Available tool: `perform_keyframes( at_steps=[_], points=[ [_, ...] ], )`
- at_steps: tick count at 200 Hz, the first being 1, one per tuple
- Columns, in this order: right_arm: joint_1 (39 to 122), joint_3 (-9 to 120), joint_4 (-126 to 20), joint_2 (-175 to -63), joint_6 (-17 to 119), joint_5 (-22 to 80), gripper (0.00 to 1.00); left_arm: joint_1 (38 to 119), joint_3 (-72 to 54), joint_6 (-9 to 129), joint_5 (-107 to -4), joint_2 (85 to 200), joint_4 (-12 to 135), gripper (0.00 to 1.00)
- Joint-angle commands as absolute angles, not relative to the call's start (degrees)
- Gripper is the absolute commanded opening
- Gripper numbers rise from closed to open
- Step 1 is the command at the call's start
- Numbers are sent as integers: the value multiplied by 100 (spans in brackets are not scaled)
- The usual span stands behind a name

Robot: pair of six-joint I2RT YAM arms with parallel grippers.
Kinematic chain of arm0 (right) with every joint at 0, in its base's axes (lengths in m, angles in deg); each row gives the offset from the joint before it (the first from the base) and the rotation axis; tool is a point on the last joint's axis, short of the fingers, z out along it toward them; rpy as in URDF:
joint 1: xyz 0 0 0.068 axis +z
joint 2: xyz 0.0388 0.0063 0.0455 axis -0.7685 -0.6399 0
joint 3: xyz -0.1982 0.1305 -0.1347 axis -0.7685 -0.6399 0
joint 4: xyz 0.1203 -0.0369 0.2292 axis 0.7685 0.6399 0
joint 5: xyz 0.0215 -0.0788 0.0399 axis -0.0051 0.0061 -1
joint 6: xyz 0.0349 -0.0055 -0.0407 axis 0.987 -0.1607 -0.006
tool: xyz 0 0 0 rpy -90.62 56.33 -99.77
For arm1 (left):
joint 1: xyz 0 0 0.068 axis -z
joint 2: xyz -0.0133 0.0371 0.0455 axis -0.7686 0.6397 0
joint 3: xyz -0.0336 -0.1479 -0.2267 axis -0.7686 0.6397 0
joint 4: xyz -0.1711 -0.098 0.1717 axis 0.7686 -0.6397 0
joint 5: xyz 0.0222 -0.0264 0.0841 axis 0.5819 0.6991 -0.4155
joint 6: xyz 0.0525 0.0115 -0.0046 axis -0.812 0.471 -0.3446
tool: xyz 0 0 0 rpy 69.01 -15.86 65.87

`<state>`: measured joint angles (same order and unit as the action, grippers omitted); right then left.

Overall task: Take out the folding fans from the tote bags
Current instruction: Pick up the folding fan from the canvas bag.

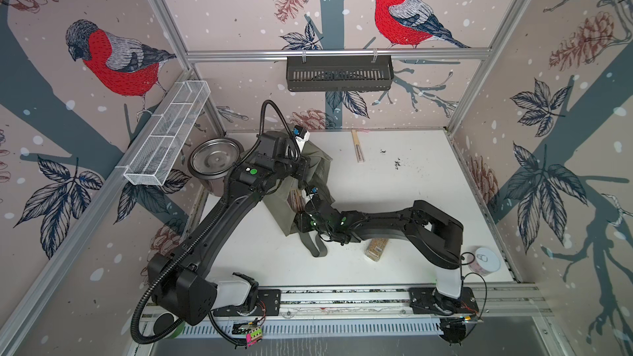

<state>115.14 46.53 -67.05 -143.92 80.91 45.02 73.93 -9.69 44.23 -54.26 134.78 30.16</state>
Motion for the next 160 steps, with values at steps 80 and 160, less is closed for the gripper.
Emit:
perform_keyframes(
  at_steps=[80,160],
  points=[
    [11266,5593,-6247,-15185,8214,4508,45,7370,-1002,4428,-5446,13489,3104,0],
    [11226,5905,-6049,-15480,8216,4523,45,7374,-979,4400,-5509,13500,3099,0]
  ],
)
